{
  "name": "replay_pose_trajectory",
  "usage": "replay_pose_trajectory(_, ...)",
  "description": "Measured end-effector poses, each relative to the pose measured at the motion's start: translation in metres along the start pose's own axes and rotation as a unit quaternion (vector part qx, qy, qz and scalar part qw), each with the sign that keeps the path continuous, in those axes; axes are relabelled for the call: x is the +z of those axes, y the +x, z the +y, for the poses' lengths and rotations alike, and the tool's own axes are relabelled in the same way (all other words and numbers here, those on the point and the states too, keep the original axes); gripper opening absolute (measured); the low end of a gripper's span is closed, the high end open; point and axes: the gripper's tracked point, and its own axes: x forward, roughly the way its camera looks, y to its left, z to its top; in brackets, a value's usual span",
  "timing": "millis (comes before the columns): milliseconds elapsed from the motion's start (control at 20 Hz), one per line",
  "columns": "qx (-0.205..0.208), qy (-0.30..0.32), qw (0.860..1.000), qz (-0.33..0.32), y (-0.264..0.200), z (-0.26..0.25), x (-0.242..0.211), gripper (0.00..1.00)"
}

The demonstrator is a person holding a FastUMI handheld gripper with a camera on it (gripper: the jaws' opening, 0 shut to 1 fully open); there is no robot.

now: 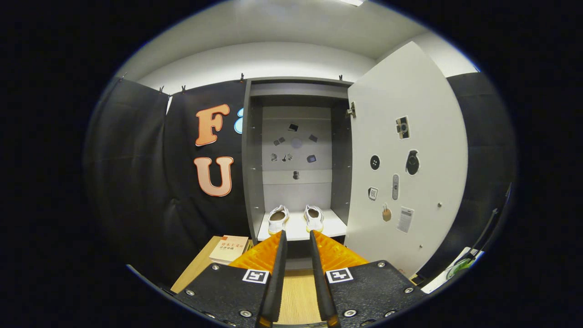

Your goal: Open the shoe cabinet door, grab the shoes and put them into the shoe cabinet, then close the shoe cabinet door.

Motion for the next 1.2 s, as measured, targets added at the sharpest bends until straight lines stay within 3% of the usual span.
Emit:
replay_pose_trajectory(300,-0.004,0.005,1.0,-0.011,-0.049,-0.026,-0.001,0.4)
replay_pose_trajectory(650,-0.031,0.011,0.999,-0.003,-0.079,-0.101,-0.018,0.44)
replay_pose_trajectory(1200,-0.03,0.039,0.998,0.029,-0.06,-0.236,-0.059,0.5)
